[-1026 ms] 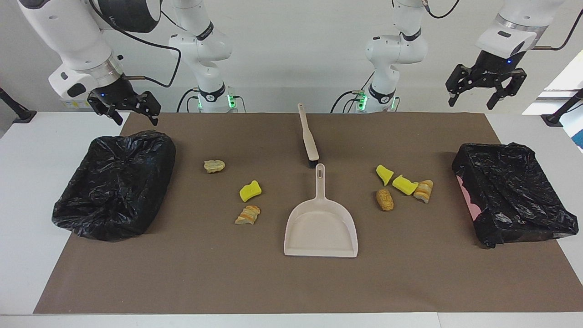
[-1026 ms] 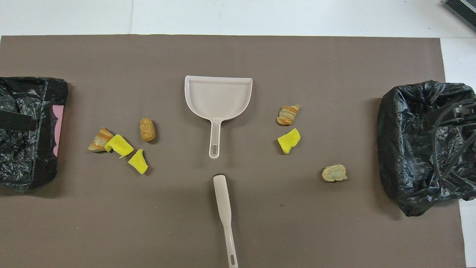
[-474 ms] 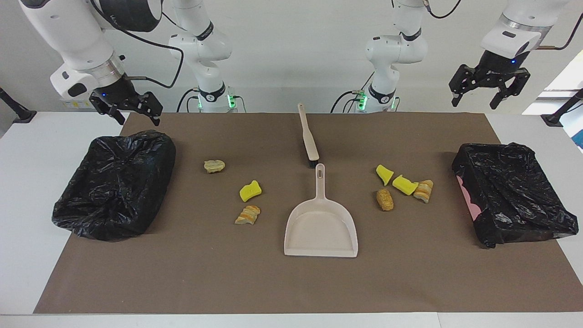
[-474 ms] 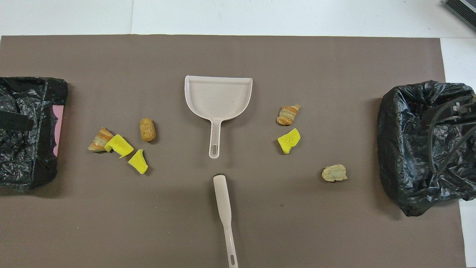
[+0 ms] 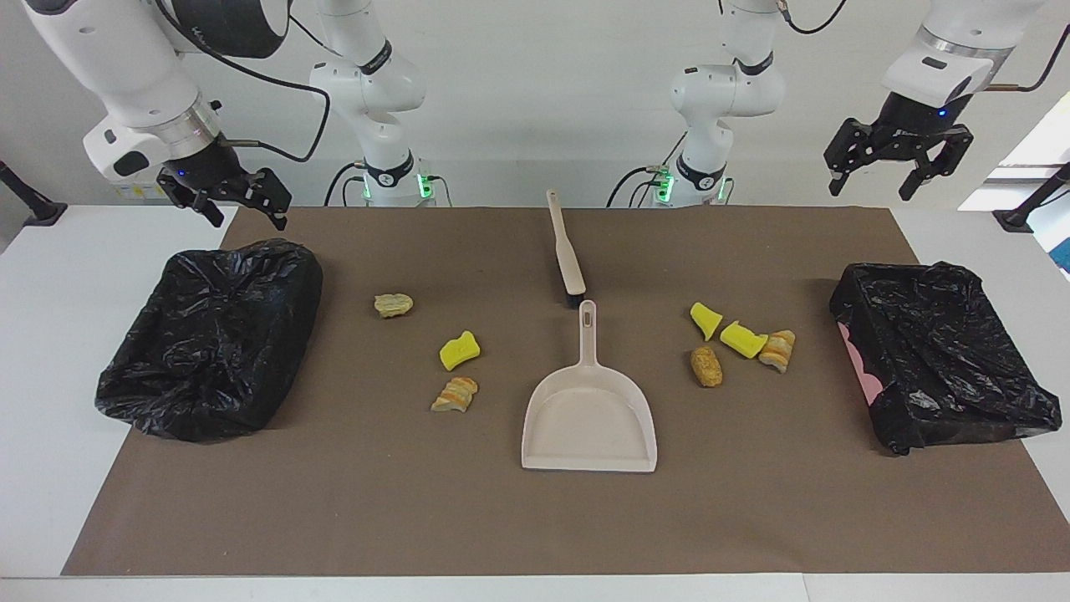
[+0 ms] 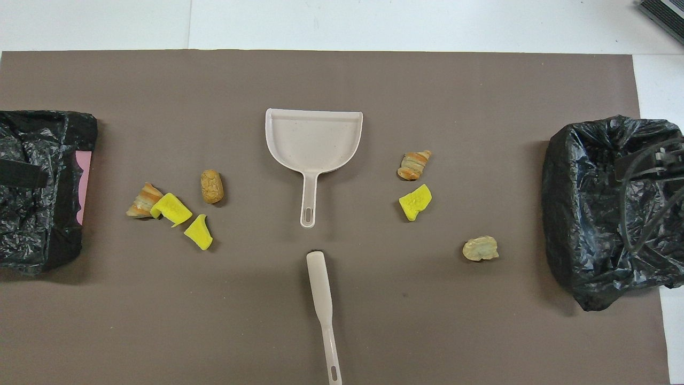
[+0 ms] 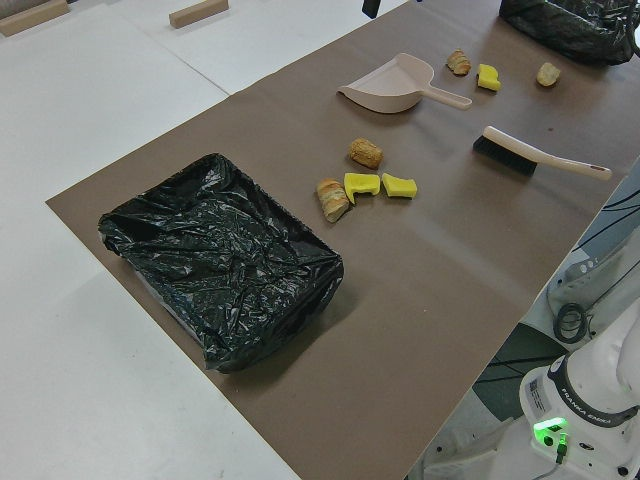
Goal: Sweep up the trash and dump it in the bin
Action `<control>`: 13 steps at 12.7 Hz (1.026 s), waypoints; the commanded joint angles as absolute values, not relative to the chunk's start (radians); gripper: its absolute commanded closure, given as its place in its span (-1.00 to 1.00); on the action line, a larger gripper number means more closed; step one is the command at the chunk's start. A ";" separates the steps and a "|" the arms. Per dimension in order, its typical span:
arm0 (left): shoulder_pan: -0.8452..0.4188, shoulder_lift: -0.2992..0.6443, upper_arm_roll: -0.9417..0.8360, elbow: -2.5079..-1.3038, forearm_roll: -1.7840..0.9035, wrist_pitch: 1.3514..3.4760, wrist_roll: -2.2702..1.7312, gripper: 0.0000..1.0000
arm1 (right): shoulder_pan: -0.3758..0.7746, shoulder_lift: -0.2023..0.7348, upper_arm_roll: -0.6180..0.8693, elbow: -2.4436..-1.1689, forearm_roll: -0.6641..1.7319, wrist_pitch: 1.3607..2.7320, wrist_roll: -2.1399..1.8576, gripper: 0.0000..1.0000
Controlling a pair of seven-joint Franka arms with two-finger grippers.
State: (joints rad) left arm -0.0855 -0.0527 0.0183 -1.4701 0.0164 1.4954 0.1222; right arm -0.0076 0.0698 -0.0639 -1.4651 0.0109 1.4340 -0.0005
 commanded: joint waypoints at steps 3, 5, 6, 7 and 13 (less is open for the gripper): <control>-0.075 -0.048 0.012 -1.450 0.020 1.474 0.130 -1.00 | 0.086 0.109 -0.055 -1.470 0.031 1.488 0.037 -1.00; -0.075 -0.048 0.012 -1.450 0.020 1.473 0.130 -1.00 | 0.150 0.142 -0.055 -1.468 0.032 1.552 0.090 -1.00; -0.075 -0.048 0.012 -1.450 0.020 1.473 0.130 -1.00 | 0.175 0.164 -0.055 -1.468 0.040 1.574 0.122 -1.00; -0.075 -0.049 0.012 -1.450 0.020 1.473 0.130 -1.00 | 0.204 0.187 -0.055 -1.468 0.063 1.598 0.171 -1.00; -0.075 -0.048 0.012 -1.450 0.020 1.473 0.130 -1.00 | 0.412 0.346 -0.055 -1.457 0.064 1.834 0.467 -1.00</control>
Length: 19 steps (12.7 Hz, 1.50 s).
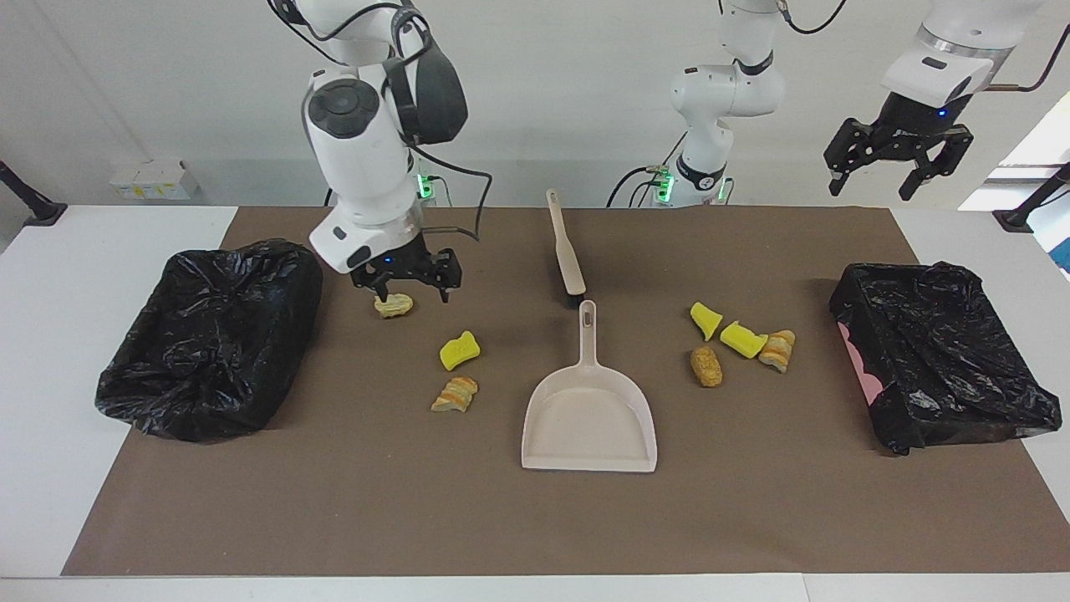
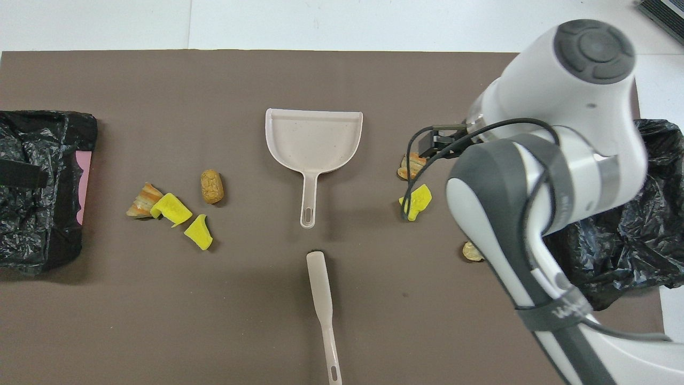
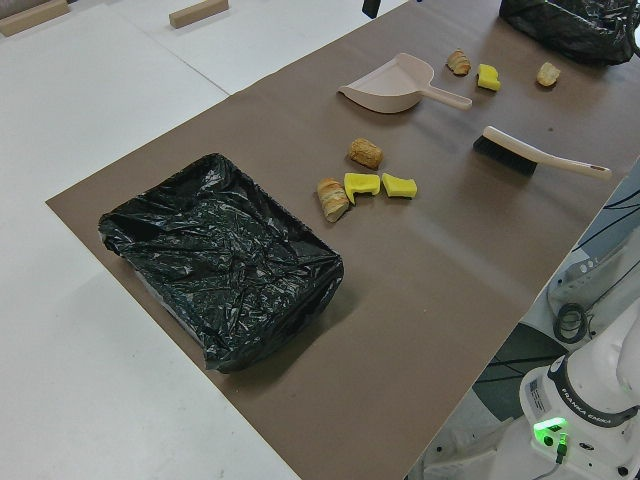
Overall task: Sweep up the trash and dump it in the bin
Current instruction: 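Reach the right gripper to the beige dustpan handle, then grasp the dustpan handle with the right gripper and lift it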
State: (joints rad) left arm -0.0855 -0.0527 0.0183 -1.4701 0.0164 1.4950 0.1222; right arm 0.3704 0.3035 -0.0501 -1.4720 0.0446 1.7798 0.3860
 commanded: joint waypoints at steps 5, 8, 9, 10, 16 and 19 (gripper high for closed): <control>-0.075 -0.048 0.012 -1.450 0.020 1.473 0.130 -1.00 | 0.537 0.457 -0.057 -1.427 0.057 1.979 0.617 -1.00; -0.075 -0.048 0.012 -1.450 0.020 1.473 0.130 -1.00 | 0.632 0.526 -0.064 -1.425 0.003 2.032 0.676 -1.00; -0.075 -0.048 0.012 -1.450 0.020 1.473 0.130 -1.00 | 0.643 0.535 -0.063 -1.425 -0.015 2.042 0.696 -1.00; -0.075 -0.048 0.012 -1.450 0.020 1.473 0.130 -1.00 | 0.658 0.546 -0.061 -1.425 -0.027 2.046 0.721 -1.00; -0.075 -0.048 0.012 -1.450 0.020 1.473 0.130 -1.00 | 0.695 0.574 -0.055 -1.437 -0.040 2.074 0.738 -0.98; -0.075 -0.048 0.012 -1.450 0.020 1.473 0.130 -1.00 | 0.703 0.569 -0.052 -1.474 -0.028 2.141 0.729 -0.87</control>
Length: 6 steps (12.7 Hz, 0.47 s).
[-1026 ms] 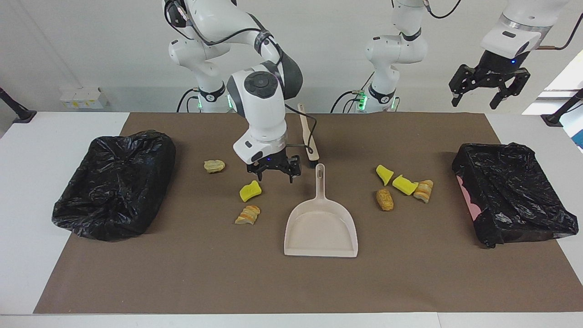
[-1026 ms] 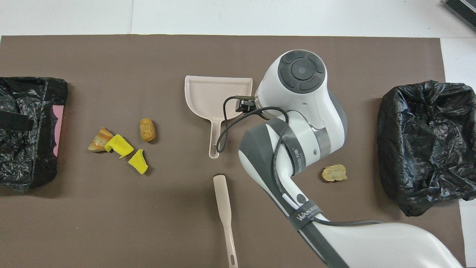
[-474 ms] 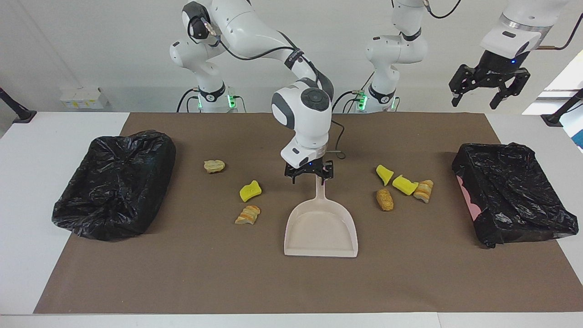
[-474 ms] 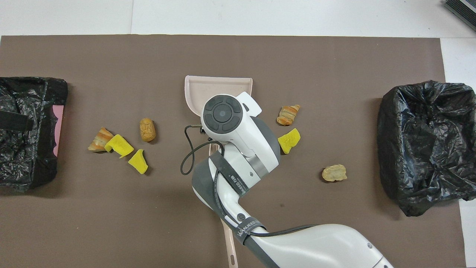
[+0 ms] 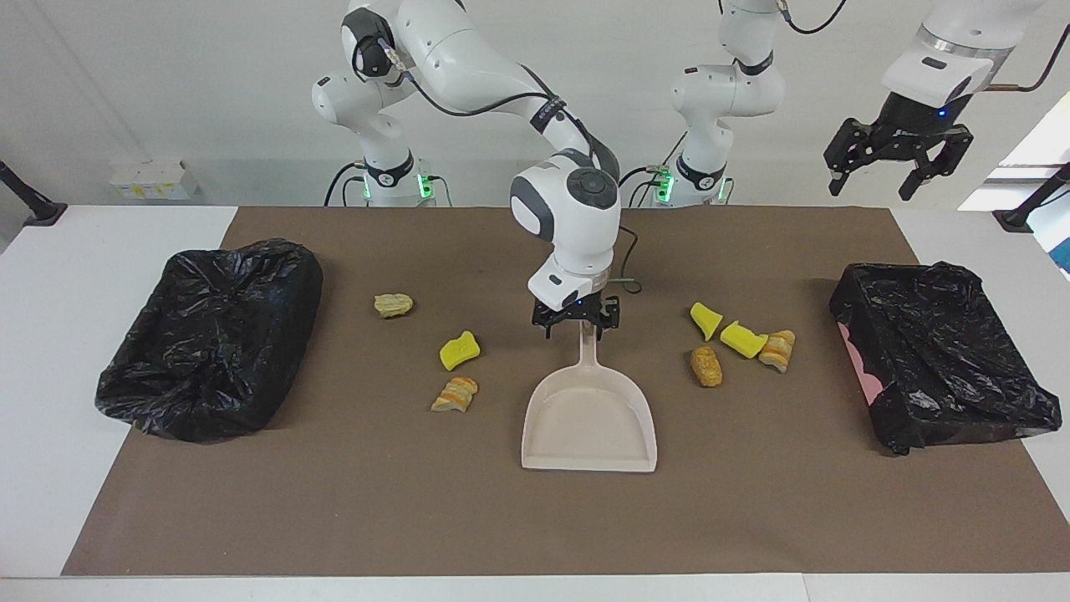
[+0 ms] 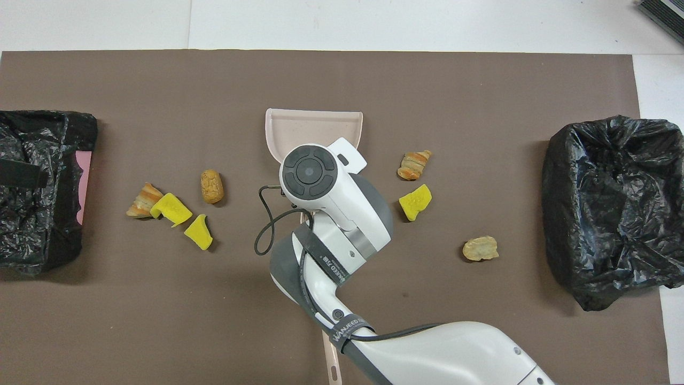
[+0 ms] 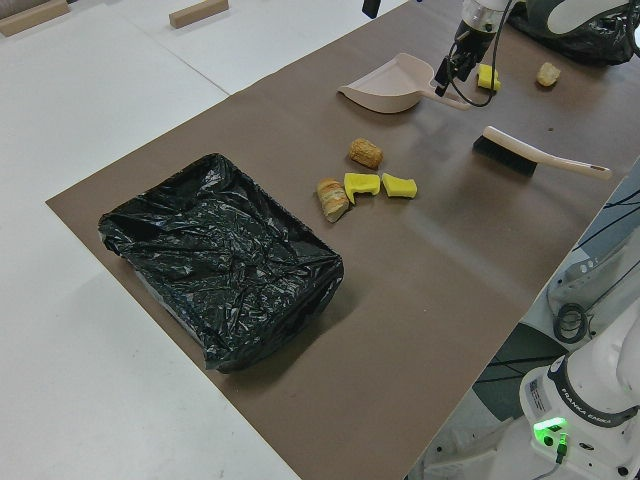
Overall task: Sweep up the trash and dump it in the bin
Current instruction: 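Grasp the dustpan handle with the right gripper and lift it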
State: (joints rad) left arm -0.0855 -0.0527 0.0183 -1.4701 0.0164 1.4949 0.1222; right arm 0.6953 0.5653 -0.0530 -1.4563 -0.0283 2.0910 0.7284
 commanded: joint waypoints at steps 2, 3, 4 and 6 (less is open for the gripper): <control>-0.075 -0.048 0.012 -1.450 0.020 1.473 0.130 -1.00 | 0.703 0.568 -0.049 -1.483 -0.023 2.164 0.674 -0.86; -0.075 -0.048 0.012 -1.450 0.020 1.473 0.130 -1.00 | 0.701 0.565 -0.049 -1.499 -0.020 2.183 0.646 -0.76; -0.075 -0.048 0.012 -1.450 0.020 1.473 0.130 -1.00 | 0.703 0.558 -0.048 -1.518 -0.002 2.200 0.623 -0.71; -0.075 -0.048 0.012 -1.450 0.020 1.473 0.130 -1.00 | 0.703 0.554 -0.046 -1.528 0.014 2.204 0.608 -0.36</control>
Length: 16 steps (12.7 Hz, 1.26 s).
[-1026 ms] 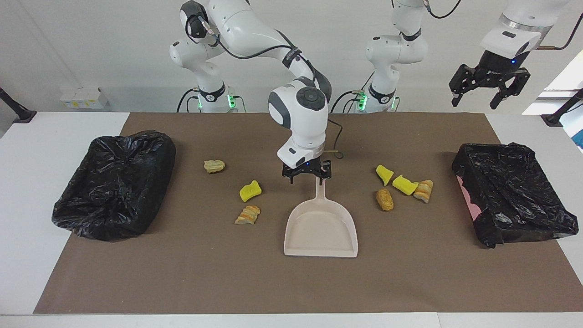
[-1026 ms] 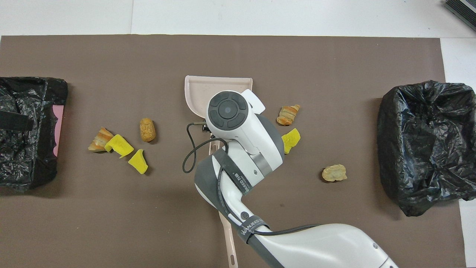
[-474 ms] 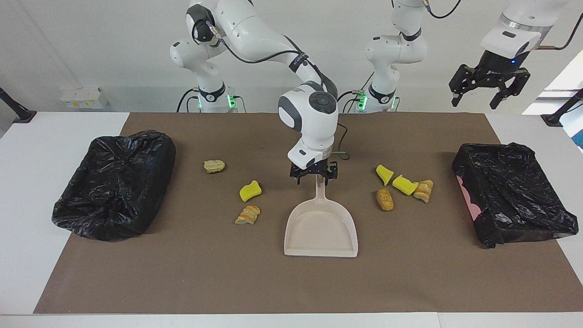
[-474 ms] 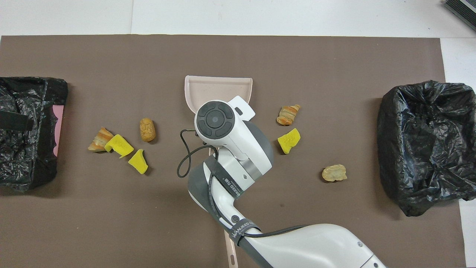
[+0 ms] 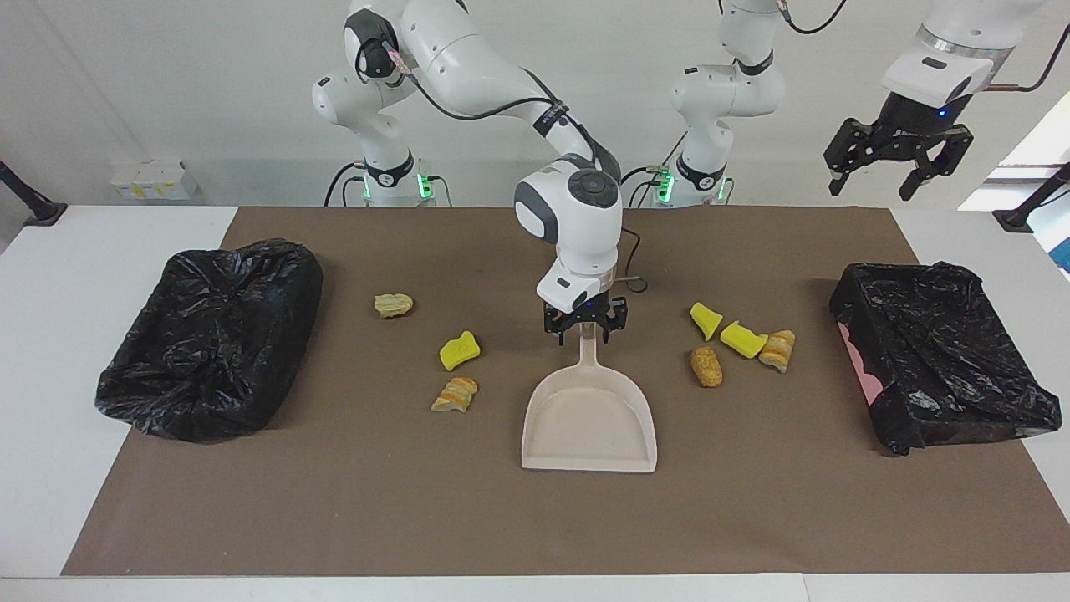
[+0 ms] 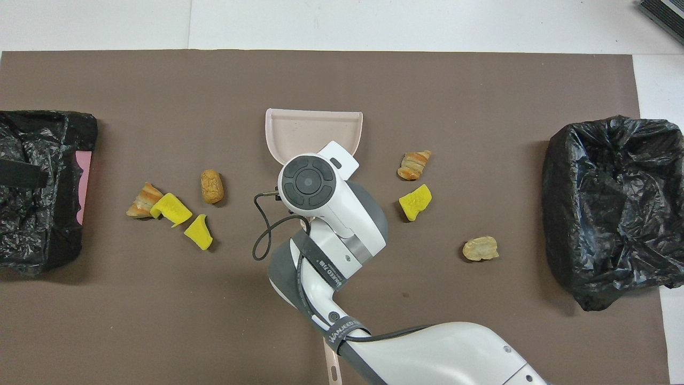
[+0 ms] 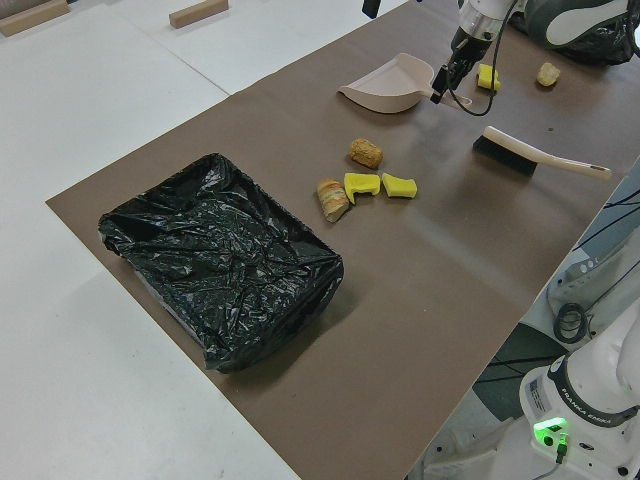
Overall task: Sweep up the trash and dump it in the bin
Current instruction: 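Grasp the dustpan handle with the right gripper and lift it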
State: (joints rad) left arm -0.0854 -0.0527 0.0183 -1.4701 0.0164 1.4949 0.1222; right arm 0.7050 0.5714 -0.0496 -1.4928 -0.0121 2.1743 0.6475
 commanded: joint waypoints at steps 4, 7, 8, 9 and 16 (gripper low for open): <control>-0.075 -0.048 0.012 -1.450 0.020 1.473 0.130 -1.00 | 0.699 0.551 -0.044 -1.529 0.014 2.201 0.557 1.00; -0.075 -0.049 0.012 -1.450 0.020 1.473 0.130 -1.00 | 0.686 0.517 -0.044 -1.529 0.023 2.175 0.563 1.00; -0.075 -0.049 0.012 -1.450 0.020 1.473 0.130 -1.00 | 0.671 0.499 -0.044 -1.529 0.023 2.145 0.560 1.00; -0.075 -0.048 0.012 -1.450 0.020 1.473 0.130 -1.00 | 0.655 0.476 -0.044 -1.529 0.023 2.123 0.554 1.00; -0.075 -0.048 0.012 -1.450 0.020 1.473 0.130 -1.00 | 0.480 0.335 -0.043 -1.529 0.040 1.909 0.205 1.00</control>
State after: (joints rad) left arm -0.0855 -0.0527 0.0183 -1.4701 0.0164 1.4948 0.1222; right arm 0.5236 0.3742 -0.0528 -1.4995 0.0045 1.9400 0.3175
